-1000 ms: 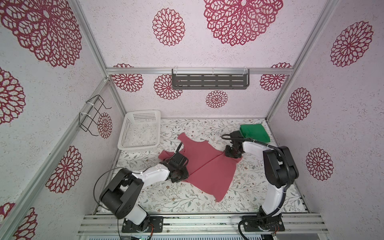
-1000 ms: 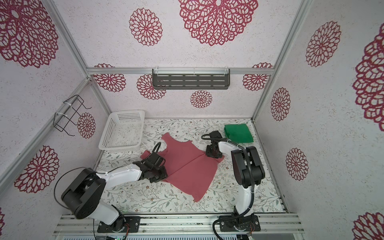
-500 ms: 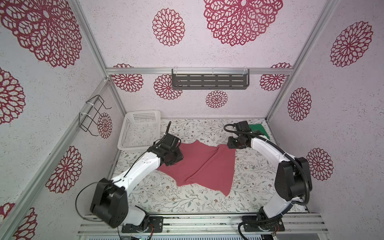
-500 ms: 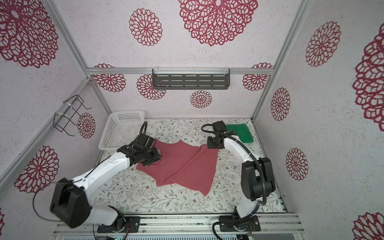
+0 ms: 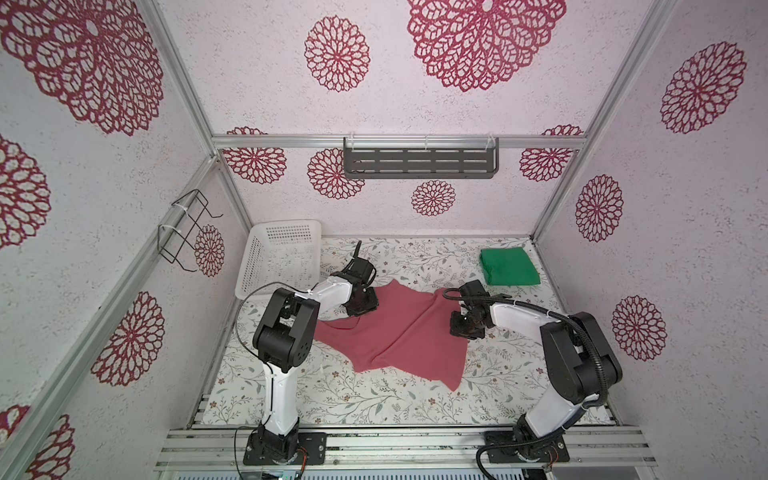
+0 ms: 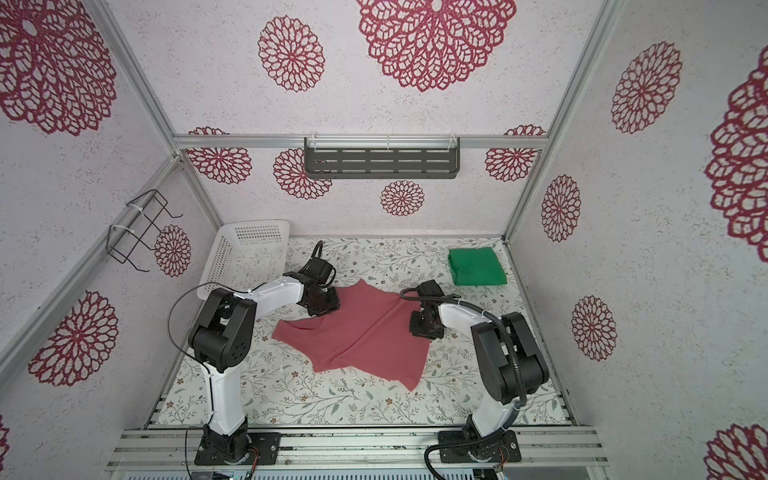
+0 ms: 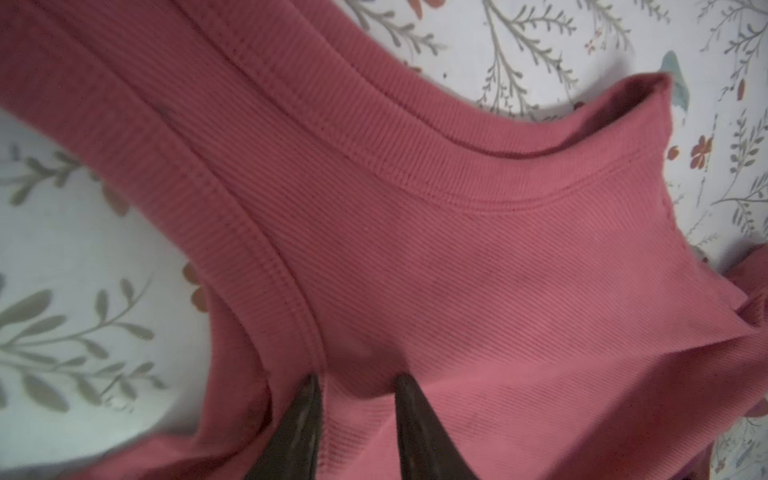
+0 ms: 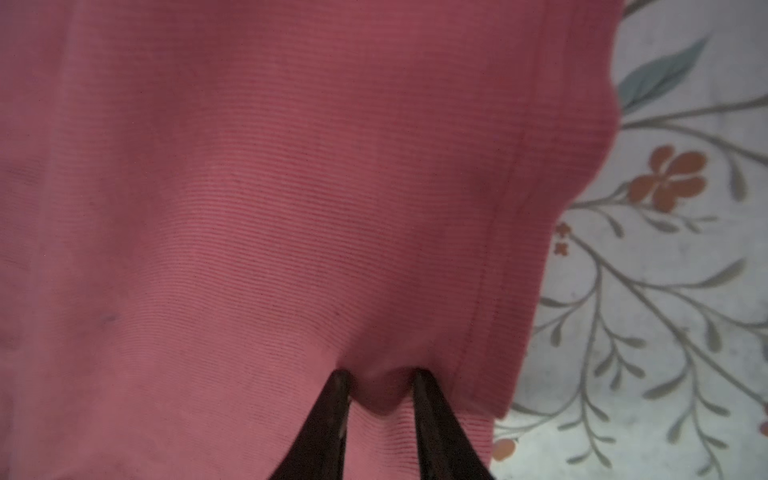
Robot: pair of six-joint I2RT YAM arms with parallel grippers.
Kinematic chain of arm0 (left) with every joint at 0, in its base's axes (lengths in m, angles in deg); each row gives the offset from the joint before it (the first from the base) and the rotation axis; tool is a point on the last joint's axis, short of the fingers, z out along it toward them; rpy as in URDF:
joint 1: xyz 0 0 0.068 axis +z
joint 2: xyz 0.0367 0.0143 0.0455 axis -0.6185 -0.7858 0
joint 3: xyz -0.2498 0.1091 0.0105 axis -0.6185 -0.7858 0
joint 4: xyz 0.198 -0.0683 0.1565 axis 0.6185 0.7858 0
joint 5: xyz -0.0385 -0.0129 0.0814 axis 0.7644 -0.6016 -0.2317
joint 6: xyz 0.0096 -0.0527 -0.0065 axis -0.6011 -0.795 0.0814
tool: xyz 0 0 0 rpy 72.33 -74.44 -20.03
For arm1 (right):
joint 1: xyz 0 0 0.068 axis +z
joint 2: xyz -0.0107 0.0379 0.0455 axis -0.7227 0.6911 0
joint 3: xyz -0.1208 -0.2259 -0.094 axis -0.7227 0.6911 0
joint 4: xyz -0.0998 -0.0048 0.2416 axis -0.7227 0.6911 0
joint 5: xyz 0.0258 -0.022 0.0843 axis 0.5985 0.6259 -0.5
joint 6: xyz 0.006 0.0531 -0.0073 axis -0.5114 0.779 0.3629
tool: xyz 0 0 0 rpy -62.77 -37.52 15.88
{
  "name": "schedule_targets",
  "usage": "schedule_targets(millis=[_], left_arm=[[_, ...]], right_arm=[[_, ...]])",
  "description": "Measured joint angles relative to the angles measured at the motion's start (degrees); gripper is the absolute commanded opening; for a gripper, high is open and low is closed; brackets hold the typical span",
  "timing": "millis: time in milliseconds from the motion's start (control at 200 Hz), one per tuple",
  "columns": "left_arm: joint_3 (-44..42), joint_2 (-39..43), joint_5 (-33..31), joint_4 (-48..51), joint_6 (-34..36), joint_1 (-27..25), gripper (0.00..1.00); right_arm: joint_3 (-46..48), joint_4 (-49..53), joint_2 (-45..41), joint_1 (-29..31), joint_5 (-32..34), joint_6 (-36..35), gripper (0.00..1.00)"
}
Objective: Fold and stack the tank tops
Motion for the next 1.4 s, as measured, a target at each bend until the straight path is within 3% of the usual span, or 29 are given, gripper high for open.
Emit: schedule_targets(millis=[250, 400, 595, 756, 1026, 1241, 1396], left_arm=[[-17.4, 12.6, -0.2, -5.9, -5.1, -1.3, 0.34], [-26.8, 22.2, -1.5, -4.9, -9.1, -4.0, 0.34], [-27.7, 28.4, -4.5, -2.3, -9.6, 1.0, 0.35], [-17.7, 21.8, -4.9, -1.5, -7.1, 3.6, 0.34], [-1.9, 4.8, -2.5, -2.6, -4.8, 0.0, 0.34], [4.3, -3.9, -1.2, -2.5, -4.1, -3.8, 0.33], [12.4, -9.2, -1.0, -1.4, -3.1, -3.6, 0.32]], right_arm=[[-6.0, 0.3, 5.2, -7.3, 1.5, -6.7, 0.31], [-11.8, 2.8, 8.9, -10.3, 3.0, -11.9, 0.39], [-18.1, 9.2, 9.6, -10.9, 3.3, -16.5, 0.48], [-20.6, 10.6, 6.7, -10.9, 3.4, -17.0, 0.43], [-23.8, 3.4, 11.0, -10.6, -0.6, -12.8, 0.27], [-26.1, -4.0, 20.3, -10.0, -2.4, -9.0, 0.30], [-29.6, -6.4, 23.2, -10.3, -1.4, -7.5, 0.33]])
